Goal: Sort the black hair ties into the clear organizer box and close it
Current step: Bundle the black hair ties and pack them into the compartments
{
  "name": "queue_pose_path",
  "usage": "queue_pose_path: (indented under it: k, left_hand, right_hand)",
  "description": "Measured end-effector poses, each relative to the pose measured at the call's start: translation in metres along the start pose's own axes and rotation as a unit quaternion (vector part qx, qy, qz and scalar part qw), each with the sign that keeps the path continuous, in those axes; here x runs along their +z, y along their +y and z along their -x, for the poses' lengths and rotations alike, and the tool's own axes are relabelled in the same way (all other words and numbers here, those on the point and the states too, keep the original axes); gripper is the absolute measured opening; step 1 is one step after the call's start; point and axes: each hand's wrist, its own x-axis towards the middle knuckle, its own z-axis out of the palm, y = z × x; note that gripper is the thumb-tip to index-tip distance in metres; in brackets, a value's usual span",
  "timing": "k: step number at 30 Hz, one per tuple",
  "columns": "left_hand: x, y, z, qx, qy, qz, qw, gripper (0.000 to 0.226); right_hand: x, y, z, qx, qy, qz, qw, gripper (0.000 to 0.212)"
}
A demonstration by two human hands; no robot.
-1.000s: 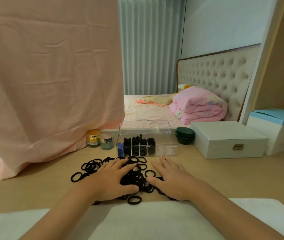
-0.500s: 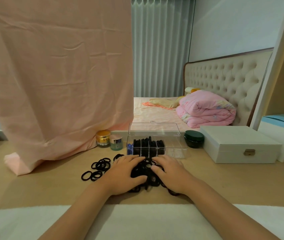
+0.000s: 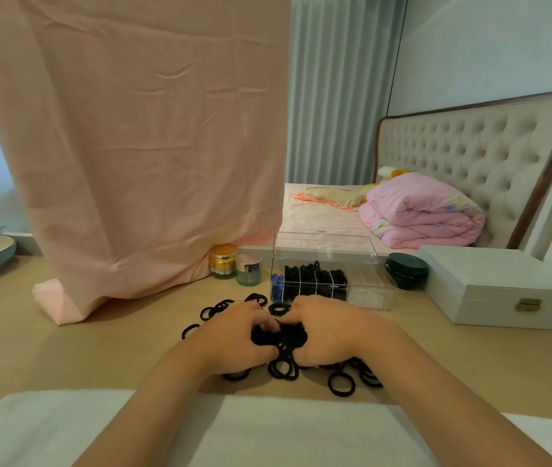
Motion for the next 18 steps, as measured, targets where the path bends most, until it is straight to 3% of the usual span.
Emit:
queue_pose_path:
  k: [6, 11, 14, 18]
  left_hand:
    - [0.009, 0.003, -0.006, 0.027, 0.035, -0.026, 0.999, 0.028]
    - [0.013, 0.0, -0.009, 0.026, 0.076, -0.029, 0.996, 0.013]
    - [0.013, 0.002, -0.008, 0.016, 0.115, 0.013, 0.993, 0.007]
    - [0.014, 0.012, -0.008, -0.05, 0.174, 0.215, 0.96, 0.005]
  right_hand:
    - [0.016, 0.017, 0.001, 0.031, 0.038, 0.067, 0.997, 0.046]
    - [0.019, 0.025, -0.001, 0.047, 0.087, 0.034, 0.994, 0.034]
    - [0.016, 0.028, 0.003, 0.048, 0.116, -0.049, 0.991, 0.024]
    - [0.004, 0.034, 0.01, 0.042, 0.163, -0.254, 0.953, 0.013]
